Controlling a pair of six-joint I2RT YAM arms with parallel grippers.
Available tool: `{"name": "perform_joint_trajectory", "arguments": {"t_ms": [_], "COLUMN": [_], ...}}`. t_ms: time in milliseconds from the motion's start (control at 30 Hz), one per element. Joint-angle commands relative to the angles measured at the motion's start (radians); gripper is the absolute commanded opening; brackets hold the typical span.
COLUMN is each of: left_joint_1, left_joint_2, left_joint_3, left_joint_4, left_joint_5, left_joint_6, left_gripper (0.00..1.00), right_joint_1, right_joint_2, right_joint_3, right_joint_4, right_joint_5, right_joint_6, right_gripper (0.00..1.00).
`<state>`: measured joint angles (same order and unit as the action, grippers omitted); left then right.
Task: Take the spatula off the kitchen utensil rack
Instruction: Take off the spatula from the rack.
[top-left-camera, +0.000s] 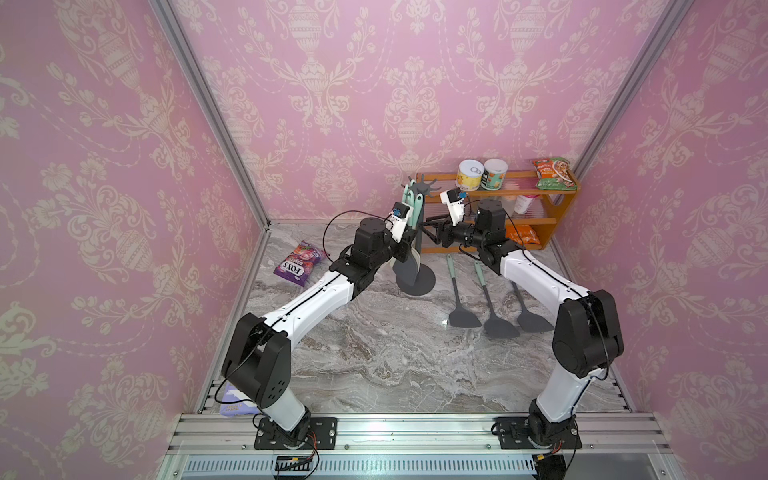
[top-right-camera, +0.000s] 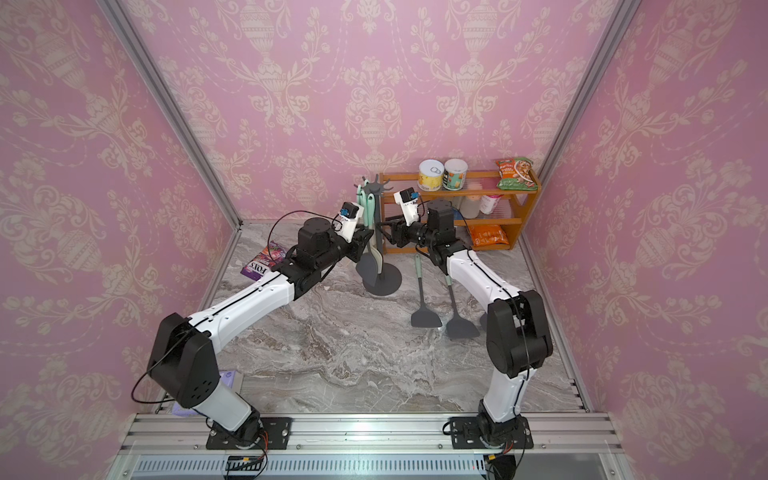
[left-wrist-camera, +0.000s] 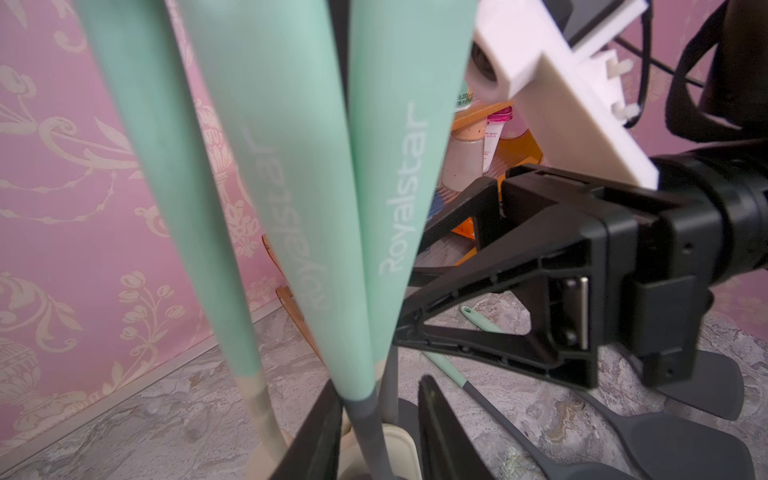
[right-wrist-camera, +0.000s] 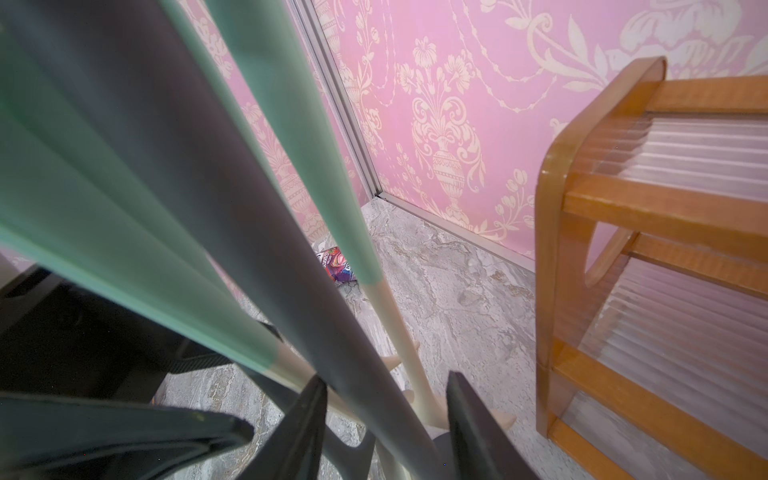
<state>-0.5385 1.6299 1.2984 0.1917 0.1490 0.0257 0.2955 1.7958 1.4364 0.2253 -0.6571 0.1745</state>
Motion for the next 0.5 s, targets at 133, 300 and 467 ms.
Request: {"name": "perform_joint_trajectory", "arguments": {"t_ms": [133,300,467], "left_joint_1": [0.009,0.009,0.011], "left_joint_2": [0.022,0.027,0.028], "left_joint_3": [0.044,0.049,0.05], "left_joint_4": [-0.018,-0.022,-0.025], "left_joint_5": [0.002,0.002,0.001], "left_joint_6": [0.01,0.01,0.01], "left_gripper": [0.33,0.33,0.33], "right_joint_1": [0.017,0.023,0.024], "right_joint_2": [0.062,0.082,0.076], "right_joint_3": [0.057,0.065,0.037], "right_joint_4": [-0.006,0.018,0.064], "right_joint_5": [-0.03,-0.038,-0.042], "right_joint_6": [-0.028,-0.017,-0.008], "right_gripper": [0.49,0.4,0.21]}}
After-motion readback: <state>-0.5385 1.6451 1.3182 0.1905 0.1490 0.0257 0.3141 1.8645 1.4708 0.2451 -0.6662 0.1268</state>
